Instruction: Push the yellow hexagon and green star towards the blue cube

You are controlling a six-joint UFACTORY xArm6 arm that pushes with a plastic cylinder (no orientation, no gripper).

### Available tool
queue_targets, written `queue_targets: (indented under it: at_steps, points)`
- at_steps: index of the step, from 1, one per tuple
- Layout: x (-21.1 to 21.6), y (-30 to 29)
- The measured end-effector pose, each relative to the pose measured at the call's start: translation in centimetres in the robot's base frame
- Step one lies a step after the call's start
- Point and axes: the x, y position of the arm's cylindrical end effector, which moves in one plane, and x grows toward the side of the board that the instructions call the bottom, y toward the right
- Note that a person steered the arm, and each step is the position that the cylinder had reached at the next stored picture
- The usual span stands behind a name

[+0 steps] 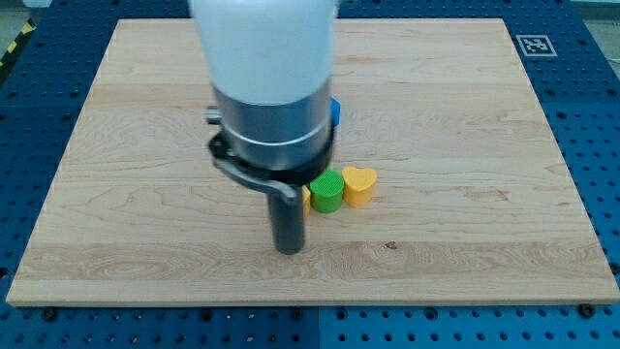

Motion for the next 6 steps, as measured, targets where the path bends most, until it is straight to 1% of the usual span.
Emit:
queue_targets:
  at_steps: [1,2,3,4,6]
  points:
    - [-0.7,0.1]
    - [-1.0,-2.6]
    - [-2.1,-3.1]
    - [-3.4,-1.5]
    - [-4.5,-1.0]
